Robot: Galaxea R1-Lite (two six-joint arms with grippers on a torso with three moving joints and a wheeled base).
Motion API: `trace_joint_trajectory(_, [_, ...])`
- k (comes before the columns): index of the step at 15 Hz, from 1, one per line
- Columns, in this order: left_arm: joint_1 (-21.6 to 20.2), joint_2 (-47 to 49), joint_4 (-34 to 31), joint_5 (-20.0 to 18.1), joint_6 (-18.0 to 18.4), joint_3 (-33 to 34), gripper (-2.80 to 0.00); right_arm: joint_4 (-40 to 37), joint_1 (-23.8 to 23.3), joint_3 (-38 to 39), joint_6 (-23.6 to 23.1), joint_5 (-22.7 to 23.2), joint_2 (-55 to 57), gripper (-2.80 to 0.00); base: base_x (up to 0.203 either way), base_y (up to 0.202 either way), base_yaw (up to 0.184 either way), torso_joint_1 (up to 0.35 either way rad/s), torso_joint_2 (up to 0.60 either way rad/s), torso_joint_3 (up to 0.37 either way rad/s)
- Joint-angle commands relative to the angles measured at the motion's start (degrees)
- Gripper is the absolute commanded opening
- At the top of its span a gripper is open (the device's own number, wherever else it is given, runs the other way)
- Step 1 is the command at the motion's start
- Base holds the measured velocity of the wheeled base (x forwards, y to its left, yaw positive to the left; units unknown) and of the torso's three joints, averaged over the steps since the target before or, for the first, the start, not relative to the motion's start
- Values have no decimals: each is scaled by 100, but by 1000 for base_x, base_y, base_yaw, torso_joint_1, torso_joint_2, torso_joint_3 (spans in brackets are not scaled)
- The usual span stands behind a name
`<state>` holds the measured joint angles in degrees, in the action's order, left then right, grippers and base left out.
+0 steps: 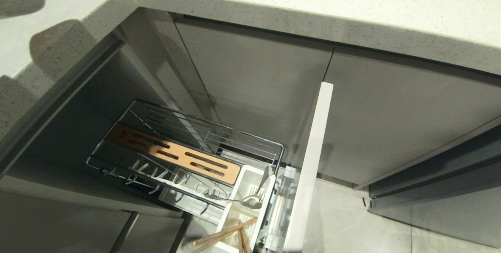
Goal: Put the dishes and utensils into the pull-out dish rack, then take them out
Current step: Pick up the bowl and place it in the cupboard
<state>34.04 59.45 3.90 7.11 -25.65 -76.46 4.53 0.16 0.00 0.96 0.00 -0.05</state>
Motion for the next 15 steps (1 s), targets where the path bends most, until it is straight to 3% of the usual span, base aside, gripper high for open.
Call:
trace_joint_trajectory(1, [111, 147, 18, -239, -627, 141, -280, 4, 2, 149, 0, 0, 5, -280, 0, 0, 0, 0, 0, 0])
trace_joint_trajectory(7, [341, 530, 7, -190, -2175, 387, -280, 4, 2, 149, 0, 0, 5, -280, 0, 0, 0, 0, 0, 0])
trace_joint_trajectory(12, [347, 827, 87, 60, -2669, 1677, -280, 4, 2, 149, 0, 0, 5, -280, 0, 0, 0, 0, 0, 0])
trace_joint_trajectory(15, [355, 916, 1243, 163, -3385, 2316, -280, 4, 2, 150, 0, 0, 5, -280, 0, 0, 0, 0, 0, 0])
